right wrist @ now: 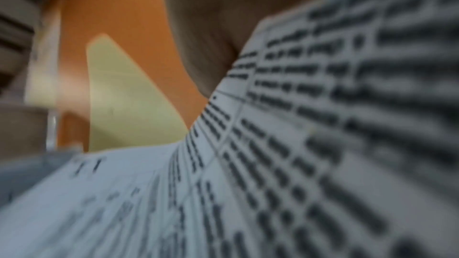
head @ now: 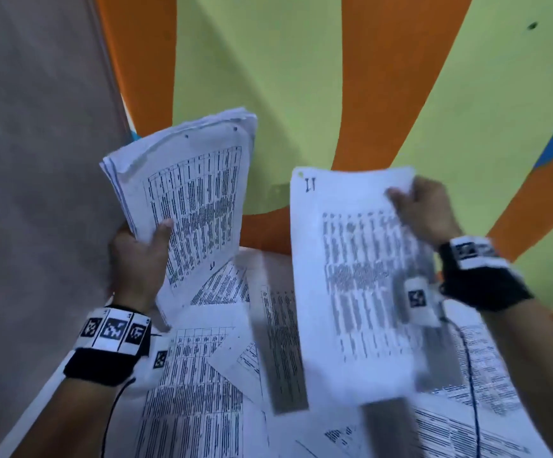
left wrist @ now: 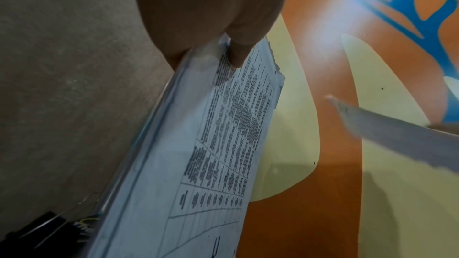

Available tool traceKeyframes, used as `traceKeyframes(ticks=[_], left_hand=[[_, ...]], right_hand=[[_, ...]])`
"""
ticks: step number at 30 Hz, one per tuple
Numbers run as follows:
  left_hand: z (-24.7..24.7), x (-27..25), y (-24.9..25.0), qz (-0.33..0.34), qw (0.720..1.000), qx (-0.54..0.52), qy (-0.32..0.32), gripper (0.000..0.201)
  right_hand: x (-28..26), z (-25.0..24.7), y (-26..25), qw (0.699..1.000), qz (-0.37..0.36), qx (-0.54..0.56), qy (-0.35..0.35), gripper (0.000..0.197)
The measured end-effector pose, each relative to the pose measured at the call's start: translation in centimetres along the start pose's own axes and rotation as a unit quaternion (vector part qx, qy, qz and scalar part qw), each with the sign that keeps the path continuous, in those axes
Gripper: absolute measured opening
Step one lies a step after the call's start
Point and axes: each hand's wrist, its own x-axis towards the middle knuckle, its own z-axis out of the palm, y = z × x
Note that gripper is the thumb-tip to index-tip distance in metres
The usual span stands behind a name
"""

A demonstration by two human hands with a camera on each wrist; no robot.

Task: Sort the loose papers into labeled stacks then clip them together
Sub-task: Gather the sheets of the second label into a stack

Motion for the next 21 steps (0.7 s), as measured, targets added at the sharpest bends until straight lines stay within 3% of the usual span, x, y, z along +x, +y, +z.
traceKeyframes(ticks=[5, 7, 8, 10, 12, 13, 16, 19, 21], left_hand=[[-1.8, -0.3, -0.2, 0.009, 1.0, 0.006, 0.003, 0.016], [-2.2, -0.6, -0.2, 0.008, 1.0, 0.019, 0.001, 0.021], [-2.3, -0.9, -0.3, 0.004, 1.0, 0.023, 0.0, 0.023], [-2.5, -1.3, -0.4, -0.005, 1.0, 0.018, -0.001, 0.019], [-2.6, -1.7, -0.6, -0.014, 1.0, 0.007, -0.001, 0.015], [-2.6, -1.9, -0.8, -0.02, 1.0, 0.008, -0.003, 0.014], [-2.7, -2.3, -1.3, -0.034, 0.999, 0.017, -0.02, 0.01], [-2.8, -2.5, -1.2, -0.028, 0.999, 0.026, -0.024, 0.009], [-2.8, -2.6, -1.1, -0.023, 0.999, 0.025, -0.026, 0.009]], right_hand=[[-5.2, 9.7, 5.2, 0.973, 0.09, -0.146, -0.157, 0.027], [-7.7, 11.7, 5.8, 0.957, 0.125, -0.188, -0.184, 0.031], [-8.8, 12.3, 5.8, 0.949, 0.16, -0.19, -0.193, 0.039], [-11.0, 13.3, 6.3, 0.924, 0.22, -0.2, -0.24, 0.073], [-13.1, 13.9, 6.8, 0.899, 0.214, -0.24, -0.297, 0.106], [-13.9, 14.1, 7.0, 0.894, 0.204, -0.249, -0.311, 0.11], [-15.4, 15.2, 8.1, 0.903, 0.214, -0.242, -0.282, 0.093], [-15.3, 15.3, 9.2, 0.932, 0.207, -0.184, -0.235, 0.054], [-15.3, 14.7, 9.4, 0.95, 0.172, -0.168, -0.201, 0.039]])
